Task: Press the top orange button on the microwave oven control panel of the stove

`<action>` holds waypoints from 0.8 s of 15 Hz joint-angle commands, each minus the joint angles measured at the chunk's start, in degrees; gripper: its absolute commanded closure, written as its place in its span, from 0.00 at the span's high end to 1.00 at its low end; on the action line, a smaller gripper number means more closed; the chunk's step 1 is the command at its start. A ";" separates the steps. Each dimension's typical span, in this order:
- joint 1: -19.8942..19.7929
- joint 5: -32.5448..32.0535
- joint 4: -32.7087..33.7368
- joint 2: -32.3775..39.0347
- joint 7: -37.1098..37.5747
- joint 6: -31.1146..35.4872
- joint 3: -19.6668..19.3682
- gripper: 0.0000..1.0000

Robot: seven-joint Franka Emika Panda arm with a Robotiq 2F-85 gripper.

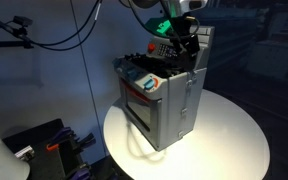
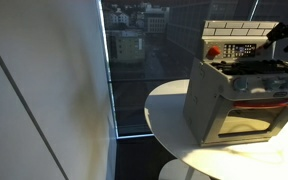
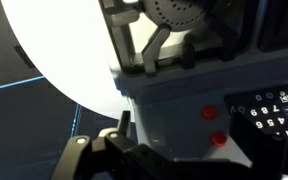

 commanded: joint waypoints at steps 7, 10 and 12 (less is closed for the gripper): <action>-0.08 -2.31 -3.57 -7.39 -0.09 -12.99 -0.50 1.00; -0.13 -4.51 -4.39 -9.78 0.22 -18.40 -0.56 1.00; -0.18 -6.13 -4.75 -11.38 0.31 -21.98 -0.59 1.00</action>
